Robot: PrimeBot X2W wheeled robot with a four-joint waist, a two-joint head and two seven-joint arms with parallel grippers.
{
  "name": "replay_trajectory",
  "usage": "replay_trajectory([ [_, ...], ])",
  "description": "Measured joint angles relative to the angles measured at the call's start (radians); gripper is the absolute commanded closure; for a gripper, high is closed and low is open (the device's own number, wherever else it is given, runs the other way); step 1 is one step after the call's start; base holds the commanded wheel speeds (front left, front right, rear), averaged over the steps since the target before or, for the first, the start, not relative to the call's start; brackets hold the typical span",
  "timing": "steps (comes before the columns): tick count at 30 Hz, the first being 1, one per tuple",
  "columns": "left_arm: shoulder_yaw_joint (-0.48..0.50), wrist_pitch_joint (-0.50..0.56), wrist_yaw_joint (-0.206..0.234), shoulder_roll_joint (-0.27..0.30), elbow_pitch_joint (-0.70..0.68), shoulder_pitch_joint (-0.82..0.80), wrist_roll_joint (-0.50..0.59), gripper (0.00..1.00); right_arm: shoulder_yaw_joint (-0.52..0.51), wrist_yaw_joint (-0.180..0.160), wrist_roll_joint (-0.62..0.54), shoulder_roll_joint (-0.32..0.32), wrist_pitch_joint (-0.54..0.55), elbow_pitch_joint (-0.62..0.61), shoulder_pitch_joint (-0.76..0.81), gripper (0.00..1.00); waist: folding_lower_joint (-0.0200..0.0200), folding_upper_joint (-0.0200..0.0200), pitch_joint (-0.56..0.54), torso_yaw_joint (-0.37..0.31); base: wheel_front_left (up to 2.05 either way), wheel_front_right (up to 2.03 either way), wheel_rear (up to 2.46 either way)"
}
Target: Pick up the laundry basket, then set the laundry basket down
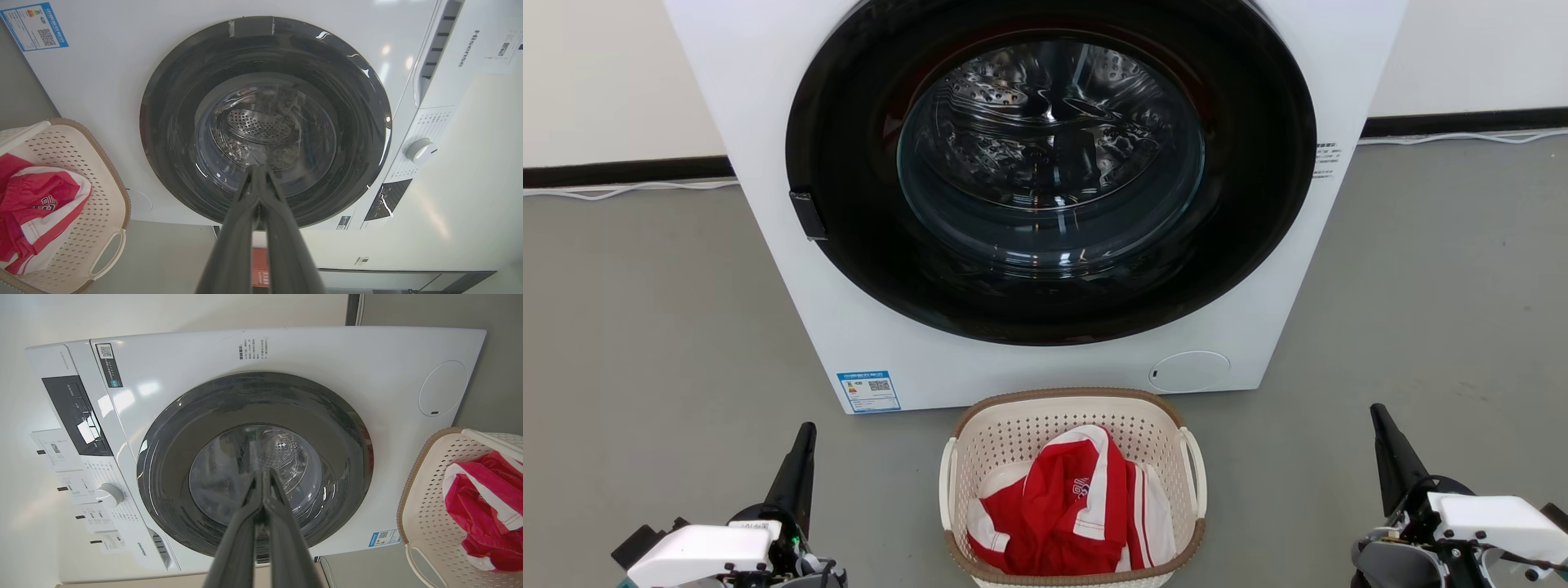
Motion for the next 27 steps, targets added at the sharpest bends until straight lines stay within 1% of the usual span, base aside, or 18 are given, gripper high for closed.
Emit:
replay_trajectory([
  [27, 0.0, 0.0, 0.0, 0.0, 0.0, 0.0, 0.0, 1.0, 0.0, 0.0, 0.0, 0.0, 0.0, 0.0, 0.0, 1.0, 0.0, 0.0, 0.0, 0.0, 0.0, 0.0, 0.0],
])
